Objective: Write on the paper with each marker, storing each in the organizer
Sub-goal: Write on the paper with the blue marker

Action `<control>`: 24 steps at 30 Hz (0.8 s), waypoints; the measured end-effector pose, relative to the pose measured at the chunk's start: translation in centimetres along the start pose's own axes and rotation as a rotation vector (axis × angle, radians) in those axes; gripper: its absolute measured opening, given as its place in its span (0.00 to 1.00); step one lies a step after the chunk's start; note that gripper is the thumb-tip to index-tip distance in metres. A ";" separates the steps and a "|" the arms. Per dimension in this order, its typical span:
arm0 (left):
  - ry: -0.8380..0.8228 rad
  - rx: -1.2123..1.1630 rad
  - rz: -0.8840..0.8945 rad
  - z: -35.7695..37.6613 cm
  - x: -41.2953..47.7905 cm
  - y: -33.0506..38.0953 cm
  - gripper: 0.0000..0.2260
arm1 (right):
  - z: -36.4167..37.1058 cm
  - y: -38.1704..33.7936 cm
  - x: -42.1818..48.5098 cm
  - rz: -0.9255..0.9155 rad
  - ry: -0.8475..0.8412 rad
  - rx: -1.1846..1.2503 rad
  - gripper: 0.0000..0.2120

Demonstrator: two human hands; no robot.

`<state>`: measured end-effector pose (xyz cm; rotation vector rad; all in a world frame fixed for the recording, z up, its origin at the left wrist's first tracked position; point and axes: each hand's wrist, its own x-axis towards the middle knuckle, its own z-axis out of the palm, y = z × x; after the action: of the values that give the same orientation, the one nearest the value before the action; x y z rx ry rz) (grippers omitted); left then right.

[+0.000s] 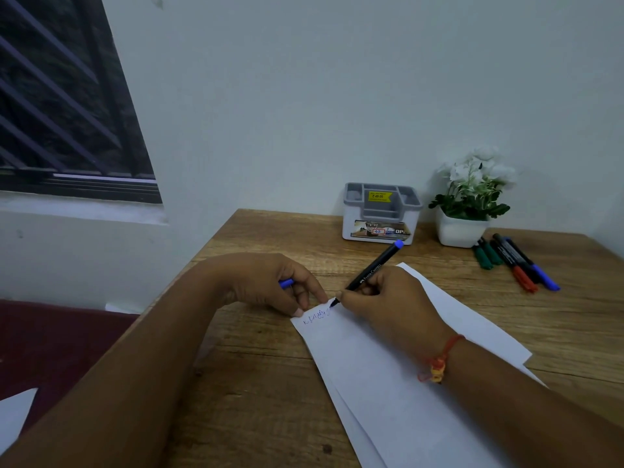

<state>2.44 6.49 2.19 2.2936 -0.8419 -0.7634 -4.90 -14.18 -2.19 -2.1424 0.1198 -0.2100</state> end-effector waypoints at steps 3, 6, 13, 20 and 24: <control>-0.002 -0.007 0.003 0.0 0.0 -0.1 0.17 | 0.0 0.0 0.0 0.002 -0.004 -0.007 0.08; -0.004 0.004 0.002 0.0 0.0 0.0 0.17 | 0.0 0.1 0.0 0.009 0.006 -0.008 0.07; -0.009 0.010 -0.004 -0.1 0.1 -0.1 0.17 | 0.0 0.1 0.1 0.018 0.012 -0.019 0.06; -0.013 -0.009 -0.006 -0.1 0.0 0.1 0.17 | -0.2 0.1 0.0 0.014 -0.002 -0.022 0.06; -0.009 -0.003 -0.008 -0.1 0.0 0.1 0.17 | -0.2 0.1 0.0 0.024 -0.012 -0.016 0.07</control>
<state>2.46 6.41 2.30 2.2936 -0.8355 -0.7780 -4.90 -14.42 -2.12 -2.1565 0.1401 -0.1827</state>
